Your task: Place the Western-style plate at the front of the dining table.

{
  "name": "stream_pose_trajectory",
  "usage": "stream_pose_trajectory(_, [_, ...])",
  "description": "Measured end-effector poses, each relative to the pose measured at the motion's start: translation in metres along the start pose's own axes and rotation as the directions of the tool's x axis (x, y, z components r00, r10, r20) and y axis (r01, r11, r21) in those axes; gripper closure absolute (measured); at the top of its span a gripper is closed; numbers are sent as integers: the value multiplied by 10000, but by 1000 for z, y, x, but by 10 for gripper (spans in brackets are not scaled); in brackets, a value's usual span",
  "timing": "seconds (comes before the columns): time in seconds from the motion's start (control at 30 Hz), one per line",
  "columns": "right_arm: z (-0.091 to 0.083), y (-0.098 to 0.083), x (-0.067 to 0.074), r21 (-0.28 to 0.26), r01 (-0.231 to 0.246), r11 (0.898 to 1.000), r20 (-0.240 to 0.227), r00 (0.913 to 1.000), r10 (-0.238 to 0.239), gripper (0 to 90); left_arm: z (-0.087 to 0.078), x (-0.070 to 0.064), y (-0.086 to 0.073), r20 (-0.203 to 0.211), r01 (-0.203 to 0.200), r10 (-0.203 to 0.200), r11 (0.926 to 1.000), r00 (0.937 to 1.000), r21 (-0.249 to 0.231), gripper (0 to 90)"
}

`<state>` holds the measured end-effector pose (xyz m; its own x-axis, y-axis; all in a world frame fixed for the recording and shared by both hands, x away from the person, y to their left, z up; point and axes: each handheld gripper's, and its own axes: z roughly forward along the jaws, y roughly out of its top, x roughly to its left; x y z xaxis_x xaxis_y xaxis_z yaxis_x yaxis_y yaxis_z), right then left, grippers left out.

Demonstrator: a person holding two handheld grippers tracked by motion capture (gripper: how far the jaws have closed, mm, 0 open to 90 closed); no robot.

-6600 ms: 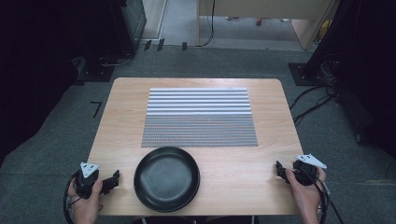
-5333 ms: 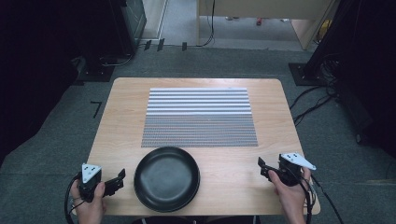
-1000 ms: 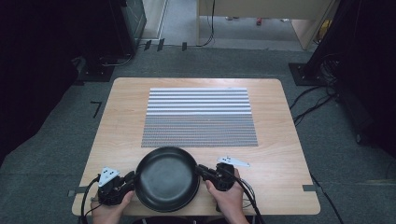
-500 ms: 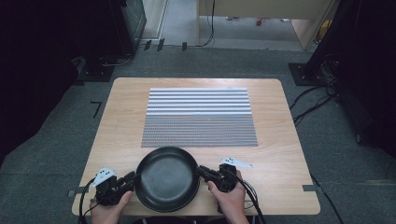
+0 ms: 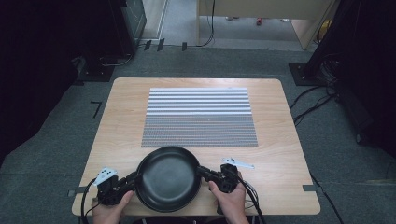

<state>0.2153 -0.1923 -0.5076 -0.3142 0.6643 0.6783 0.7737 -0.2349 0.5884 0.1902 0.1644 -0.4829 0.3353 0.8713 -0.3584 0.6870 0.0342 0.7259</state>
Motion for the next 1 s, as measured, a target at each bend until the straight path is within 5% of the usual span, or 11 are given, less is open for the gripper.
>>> stream_pose_trajectory(0.4, [-14,11,-4,-82,-294,9995,-54,9996,293,828,15,-4,-5,851,161,-214,9979,9961,632,649])
stream_pose_trajectory(0.7, [-19,12,-1,-55,170,9998,177,9997,-169,823,16,-7,-4,793,-16,-35,9979,9968,644,613])
stream_pose_trajectory(0.83, [-24,10,1,-142,398,9991,459,9982,-391,781,16,-4,-5,868,252,-308,9976,9957,642,641])
stream_pose_trajectory(1.0, [-23,2,2,-77,-121,9999,296,9995,123,815,15,7,-4,1357,978,-1075,9923,9849,758,715])
